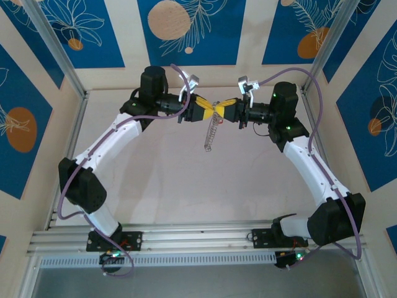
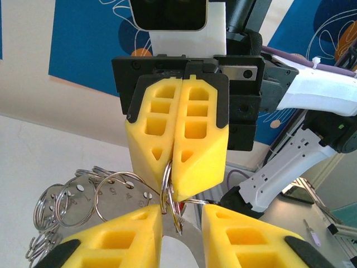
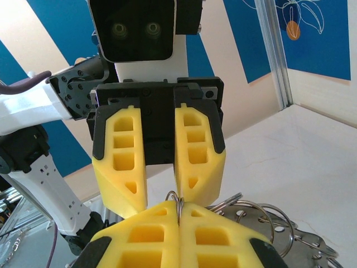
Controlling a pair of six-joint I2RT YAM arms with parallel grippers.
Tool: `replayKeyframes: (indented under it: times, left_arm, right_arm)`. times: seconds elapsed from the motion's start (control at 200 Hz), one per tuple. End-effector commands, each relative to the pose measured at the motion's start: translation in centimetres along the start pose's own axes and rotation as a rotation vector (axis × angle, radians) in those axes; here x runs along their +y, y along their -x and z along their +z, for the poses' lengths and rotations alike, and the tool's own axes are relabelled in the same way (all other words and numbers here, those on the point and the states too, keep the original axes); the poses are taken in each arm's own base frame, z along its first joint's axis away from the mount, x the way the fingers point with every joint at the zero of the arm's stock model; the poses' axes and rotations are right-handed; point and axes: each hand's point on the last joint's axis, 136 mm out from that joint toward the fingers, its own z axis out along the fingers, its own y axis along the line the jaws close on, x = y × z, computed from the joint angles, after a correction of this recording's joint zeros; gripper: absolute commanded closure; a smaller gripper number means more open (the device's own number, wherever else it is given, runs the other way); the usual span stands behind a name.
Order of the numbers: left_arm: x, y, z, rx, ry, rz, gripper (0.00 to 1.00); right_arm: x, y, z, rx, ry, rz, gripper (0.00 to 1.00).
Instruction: Put the keys on the keyring
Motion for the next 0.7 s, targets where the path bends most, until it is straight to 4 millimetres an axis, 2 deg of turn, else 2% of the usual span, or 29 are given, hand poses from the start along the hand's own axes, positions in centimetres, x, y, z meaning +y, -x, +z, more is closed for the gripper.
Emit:
replayKeyframes:
  times: [0.0,0.395,0.5,0.585,0.695]
  left_arm:
    - [-0.78,0.84,0.29,-0.002,-0.014,0.043,0.77]
    - [-0.78,1.08,0.32,-0.011,0.012,0.065,0.89]
    - [-0.69,1.22,0.15,-0.021,0.033,0.076,0.88]
    - [-0.58,1.29,0.09,-0.026,0.047,0.082,0.79]
    - [-0.52,1.27,0.03,-0.026,0.051,0.081,0.79]
  right_arm:
    - [0.73,1.42,0.11,-0.021,0.011,-0.040,1.00]
    - [0.66,1.22,0.12,-0.018,0.009,-0.036,1.00]
    - [0.55,1.07,0.11,-0.016,0.004,-0.036,1.00]
    - [0.53,1.03,0.06,-0.016,0.000,-0.038,1.00]
    - [0.42,0.91,0.05,-0.015,-0.005,-0.038,1.00]
